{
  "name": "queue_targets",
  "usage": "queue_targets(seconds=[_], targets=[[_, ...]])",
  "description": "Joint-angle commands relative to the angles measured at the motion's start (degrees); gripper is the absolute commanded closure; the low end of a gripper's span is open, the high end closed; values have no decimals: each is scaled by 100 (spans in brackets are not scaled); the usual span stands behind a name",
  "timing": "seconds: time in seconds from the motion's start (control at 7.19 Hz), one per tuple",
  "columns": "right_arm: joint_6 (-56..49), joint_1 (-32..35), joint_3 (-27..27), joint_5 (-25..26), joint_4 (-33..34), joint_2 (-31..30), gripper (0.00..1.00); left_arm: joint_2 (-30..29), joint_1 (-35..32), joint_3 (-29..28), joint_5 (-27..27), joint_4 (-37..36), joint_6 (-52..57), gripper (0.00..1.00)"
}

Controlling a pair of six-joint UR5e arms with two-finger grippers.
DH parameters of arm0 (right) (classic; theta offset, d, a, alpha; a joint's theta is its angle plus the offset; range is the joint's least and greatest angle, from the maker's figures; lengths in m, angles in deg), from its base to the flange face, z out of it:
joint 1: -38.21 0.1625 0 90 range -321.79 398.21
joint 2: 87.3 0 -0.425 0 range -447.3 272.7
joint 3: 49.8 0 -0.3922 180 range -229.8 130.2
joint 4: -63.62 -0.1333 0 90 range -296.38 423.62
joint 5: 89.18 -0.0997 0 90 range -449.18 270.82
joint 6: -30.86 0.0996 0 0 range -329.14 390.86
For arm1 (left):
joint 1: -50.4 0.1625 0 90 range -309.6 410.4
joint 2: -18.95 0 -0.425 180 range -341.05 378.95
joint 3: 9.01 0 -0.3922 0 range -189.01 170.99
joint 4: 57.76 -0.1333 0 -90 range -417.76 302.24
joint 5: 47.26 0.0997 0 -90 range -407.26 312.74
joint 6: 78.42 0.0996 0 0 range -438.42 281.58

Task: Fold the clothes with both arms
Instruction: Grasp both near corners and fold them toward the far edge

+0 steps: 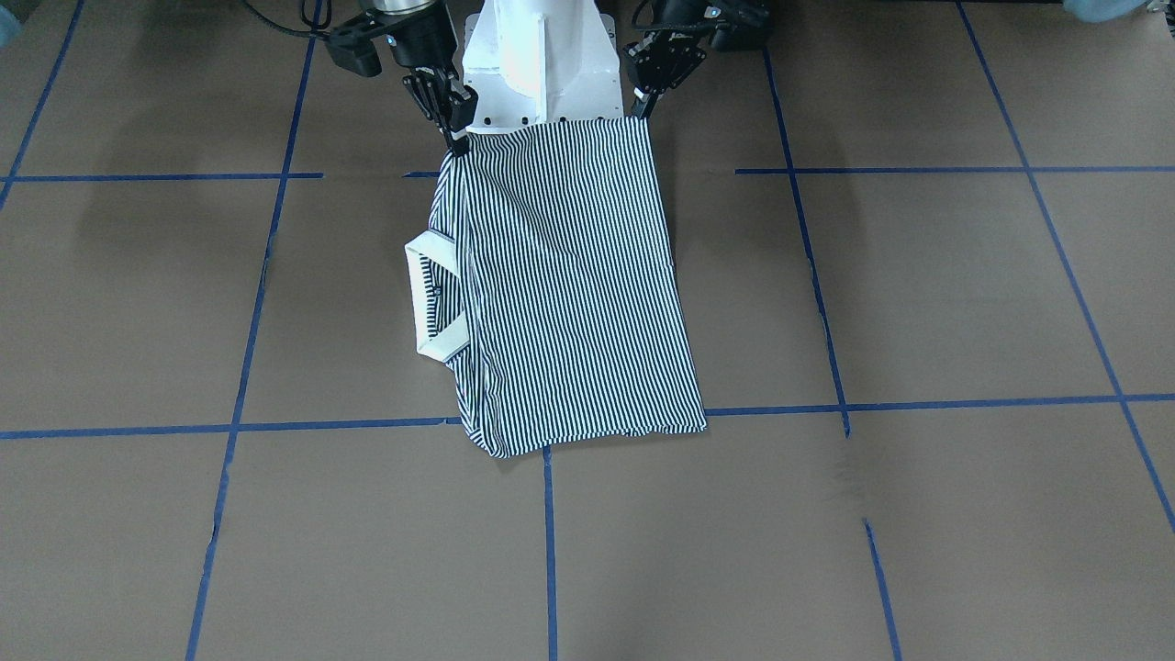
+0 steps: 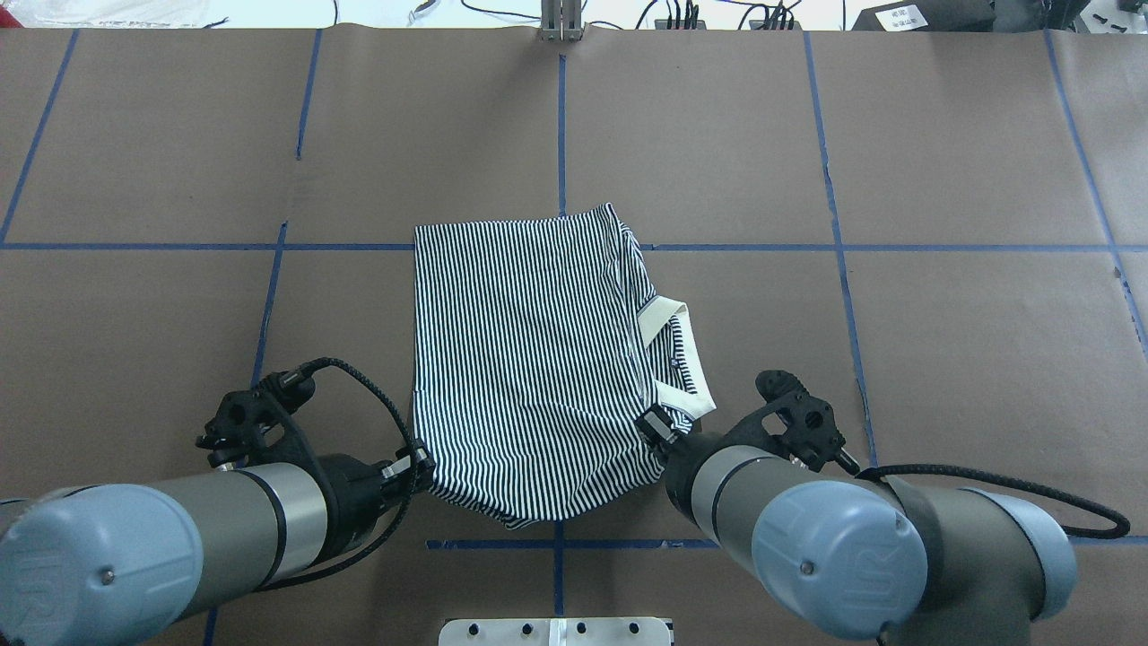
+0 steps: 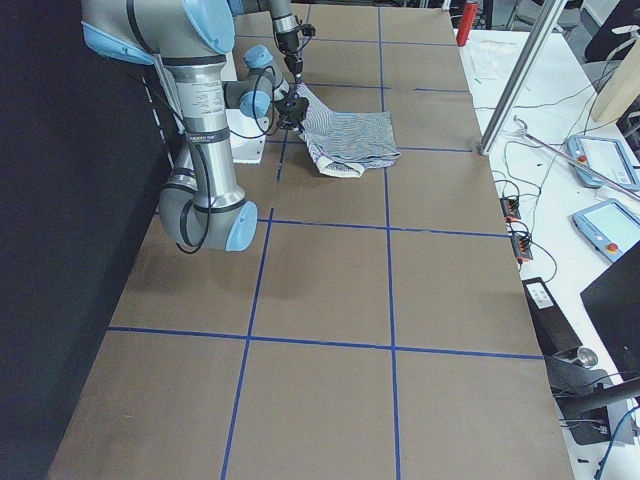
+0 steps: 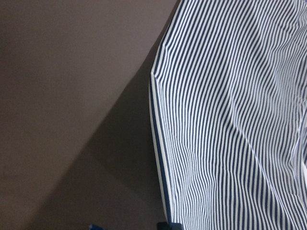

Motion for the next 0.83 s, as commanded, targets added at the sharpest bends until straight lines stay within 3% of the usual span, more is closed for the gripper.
queue_targets(seconds=[0.0, 0.28, 0.7], targets=[[-444, 906, -680, -318, 53, 661, 100, -312, -721, -275, -33, -256, 502, 100], [-744, 1593, -1576, -845, 36, 1268, 100, -714, -1425, -898, -356, -229, 1021, 100], [-833, 2113, -3044, -1215, -1016, 1867, 100, -848, -1876, -1874, -402, 541, 1332, 100]])
